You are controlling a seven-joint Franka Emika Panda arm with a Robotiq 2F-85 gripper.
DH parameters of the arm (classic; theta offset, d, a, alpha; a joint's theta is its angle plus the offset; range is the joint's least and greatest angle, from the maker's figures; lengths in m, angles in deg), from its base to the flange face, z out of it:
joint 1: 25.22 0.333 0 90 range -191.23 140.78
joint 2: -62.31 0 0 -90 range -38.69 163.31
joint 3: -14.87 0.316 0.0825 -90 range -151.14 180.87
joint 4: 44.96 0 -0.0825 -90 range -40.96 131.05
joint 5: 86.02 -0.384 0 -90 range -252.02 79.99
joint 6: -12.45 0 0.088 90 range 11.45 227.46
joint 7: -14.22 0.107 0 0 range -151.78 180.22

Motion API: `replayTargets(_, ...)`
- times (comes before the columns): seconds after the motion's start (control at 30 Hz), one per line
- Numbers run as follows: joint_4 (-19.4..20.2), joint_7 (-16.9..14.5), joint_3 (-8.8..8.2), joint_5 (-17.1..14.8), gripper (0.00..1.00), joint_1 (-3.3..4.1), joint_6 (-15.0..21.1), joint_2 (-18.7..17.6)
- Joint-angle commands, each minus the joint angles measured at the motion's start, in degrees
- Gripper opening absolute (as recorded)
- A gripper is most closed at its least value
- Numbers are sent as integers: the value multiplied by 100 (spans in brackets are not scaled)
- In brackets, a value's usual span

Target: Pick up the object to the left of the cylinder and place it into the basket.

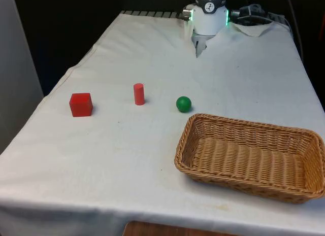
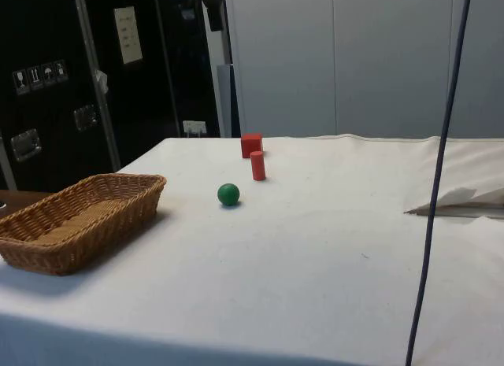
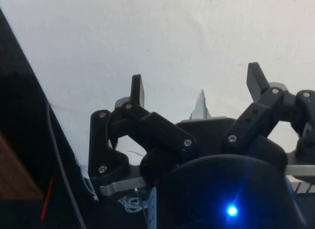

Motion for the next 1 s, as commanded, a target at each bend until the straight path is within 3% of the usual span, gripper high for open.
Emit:
replayTargets(0.0, 0, 6, 0, 0, 100, 0, 0, -6)
replayTargets(0.33, 97, 29, -11, 80, 100, -11, 160, -166)
replayTargets(0.97, 751, 206, 80, 189, 100, 29, 1215, -298)
